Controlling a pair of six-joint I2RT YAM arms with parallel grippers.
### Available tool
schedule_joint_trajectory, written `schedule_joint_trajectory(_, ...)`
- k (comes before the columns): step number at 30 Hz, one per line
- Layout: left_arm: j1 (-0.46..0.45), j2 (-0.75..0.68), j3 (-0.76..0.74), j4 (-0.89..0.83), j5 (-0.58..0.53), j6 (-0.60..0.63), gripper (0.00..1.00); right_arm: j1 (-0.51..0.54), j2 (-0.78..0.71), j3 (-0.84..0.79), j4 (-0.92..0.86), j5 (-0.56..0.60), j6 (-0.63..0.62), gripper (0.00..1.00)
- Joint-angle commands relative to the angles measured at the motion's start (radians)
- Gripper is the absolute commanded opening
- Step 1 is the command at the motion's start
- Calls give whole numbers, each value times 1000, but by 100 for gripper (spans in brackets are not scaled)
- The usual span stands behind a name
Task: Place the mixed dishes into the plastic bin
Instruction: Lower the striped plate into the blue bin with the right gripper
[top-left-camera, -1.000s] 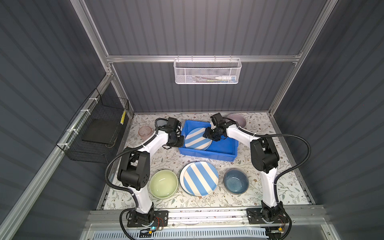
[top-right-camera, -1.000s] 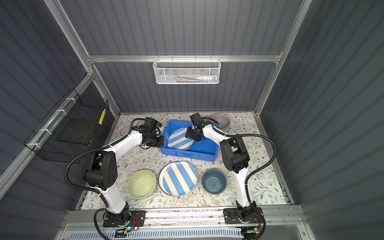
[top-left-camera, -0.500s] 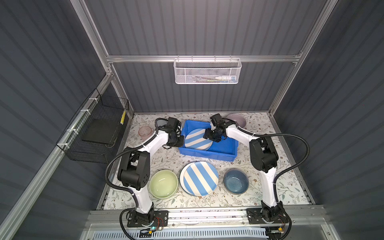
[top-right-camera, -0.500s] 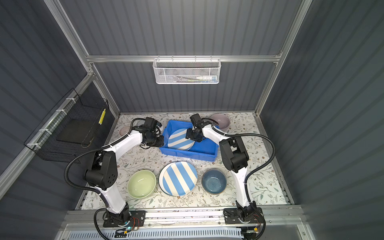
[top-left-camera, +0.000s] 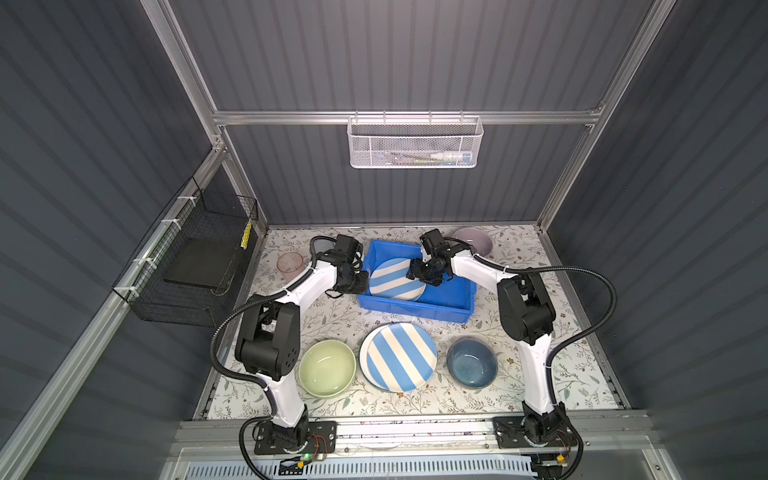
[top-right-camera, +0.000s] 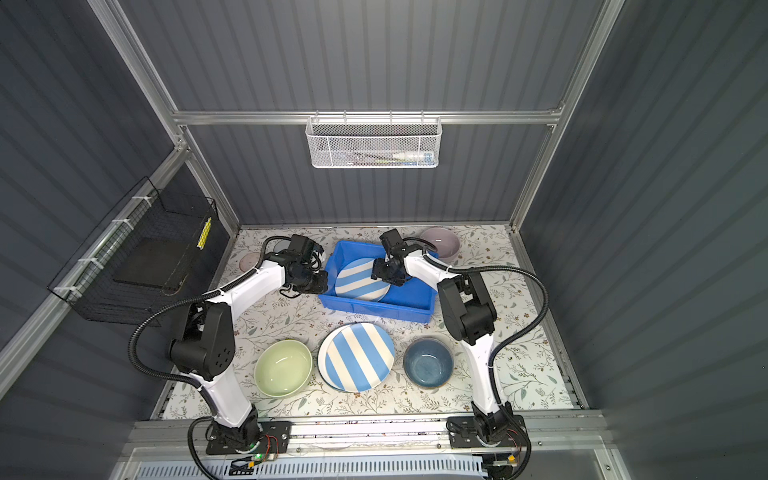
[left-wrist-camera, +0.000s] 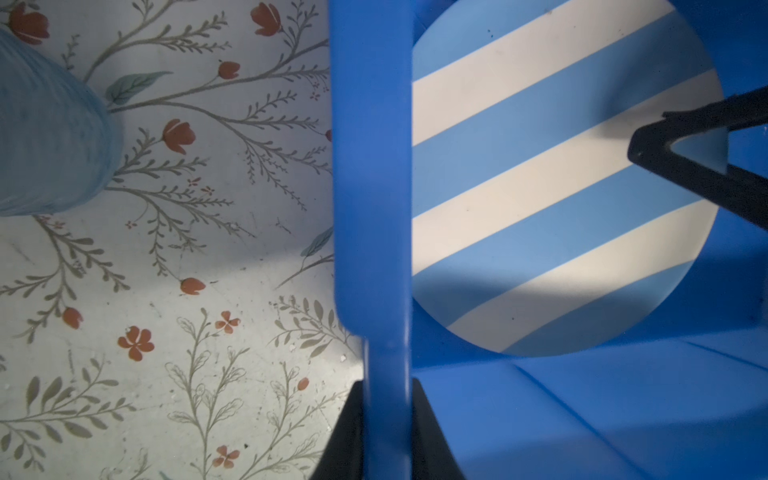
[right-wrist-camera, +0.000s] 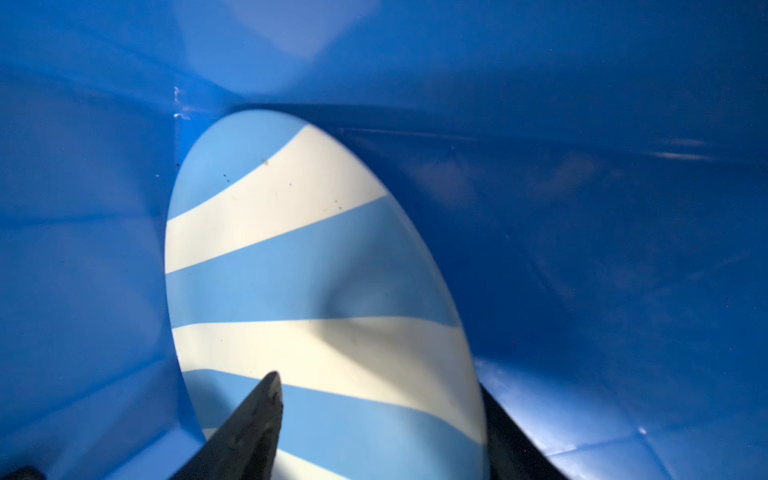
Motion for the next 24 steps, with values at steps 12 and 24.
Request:
schedule_joint_trajectory(12, 2, -51, -7, 0, -11, -15, 22, 5, 21, -22, 3, 9, -21, 71)
schedule_joint_trajectory(24, 2, -72, -11, -5, -16, -12, 23, 6, 14, -19, -38, 59, -33, 72)
